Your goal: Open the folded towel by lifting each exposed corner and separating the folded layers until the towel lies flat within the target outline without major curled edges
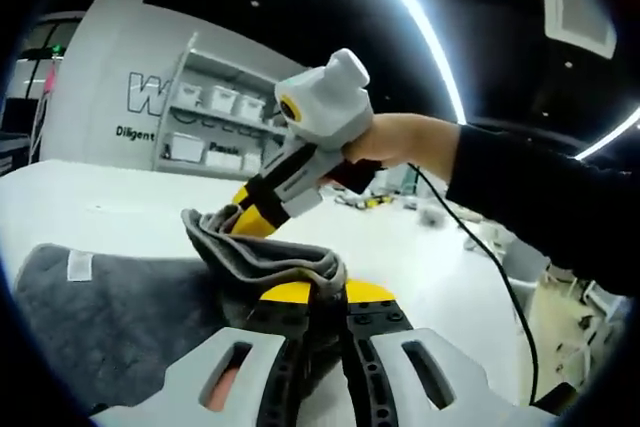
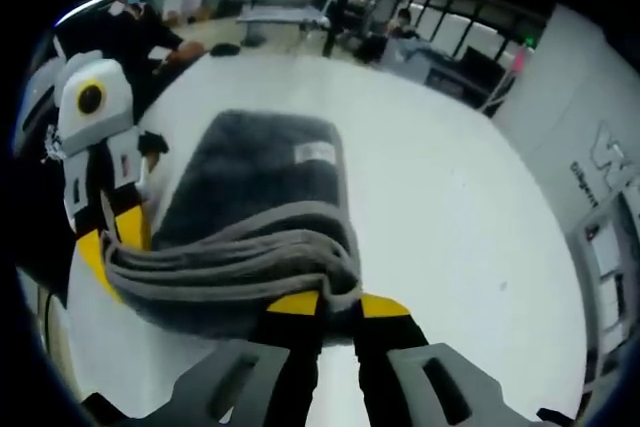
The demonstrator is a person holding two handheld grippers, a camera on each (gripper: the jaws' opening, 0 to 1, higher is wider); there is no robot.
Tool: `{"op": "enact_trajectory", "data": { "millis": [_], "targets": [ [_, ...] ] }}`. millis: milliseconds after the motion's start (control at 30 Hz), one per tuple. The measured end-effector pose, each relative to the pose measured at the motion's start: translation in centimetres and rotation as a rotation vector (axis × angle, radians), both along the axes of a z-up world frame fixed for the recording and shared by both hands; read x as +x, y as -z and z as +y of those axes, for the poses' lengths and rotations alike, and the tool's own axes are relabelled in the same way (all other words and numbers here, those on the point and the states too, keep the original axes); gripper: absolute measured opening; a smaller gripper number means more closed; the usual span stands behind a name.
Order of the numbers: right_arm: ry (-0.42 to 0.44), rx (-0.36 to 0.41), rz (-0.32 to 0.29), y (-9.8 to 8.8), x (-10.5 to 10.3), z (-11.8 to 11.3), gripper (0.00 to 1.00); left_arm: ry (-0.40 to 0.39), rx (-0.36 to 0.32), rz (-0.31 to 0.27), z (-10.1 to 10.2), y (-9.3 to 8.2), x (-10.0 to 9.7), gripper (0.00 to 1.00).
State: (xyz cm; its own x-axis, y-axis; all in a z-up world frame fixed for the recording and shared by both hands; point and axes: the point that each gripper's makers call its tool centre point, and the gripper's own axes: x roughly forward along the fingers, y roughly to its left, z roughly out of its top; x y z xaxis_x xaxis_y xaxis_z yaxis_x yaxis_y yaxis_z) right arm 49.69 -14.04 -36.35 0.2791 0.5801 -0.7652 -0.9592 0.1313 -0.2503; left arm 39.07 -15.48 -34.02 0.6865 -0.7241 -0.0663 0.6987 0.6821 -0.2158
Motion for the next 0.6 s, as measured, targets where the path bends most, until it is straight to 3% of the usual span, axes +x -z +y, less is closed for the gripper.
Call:
{"op": "enact_trajectory", "data": {
  "millis": [600],
  "targets": [
    [0.039, -0.043, 0.012, 1.2, -0.2, -2.3, 0.12, 0.048, 0.047, 0.028, -1.5, 1.5, -1.3, 0.08]
  ]
}}
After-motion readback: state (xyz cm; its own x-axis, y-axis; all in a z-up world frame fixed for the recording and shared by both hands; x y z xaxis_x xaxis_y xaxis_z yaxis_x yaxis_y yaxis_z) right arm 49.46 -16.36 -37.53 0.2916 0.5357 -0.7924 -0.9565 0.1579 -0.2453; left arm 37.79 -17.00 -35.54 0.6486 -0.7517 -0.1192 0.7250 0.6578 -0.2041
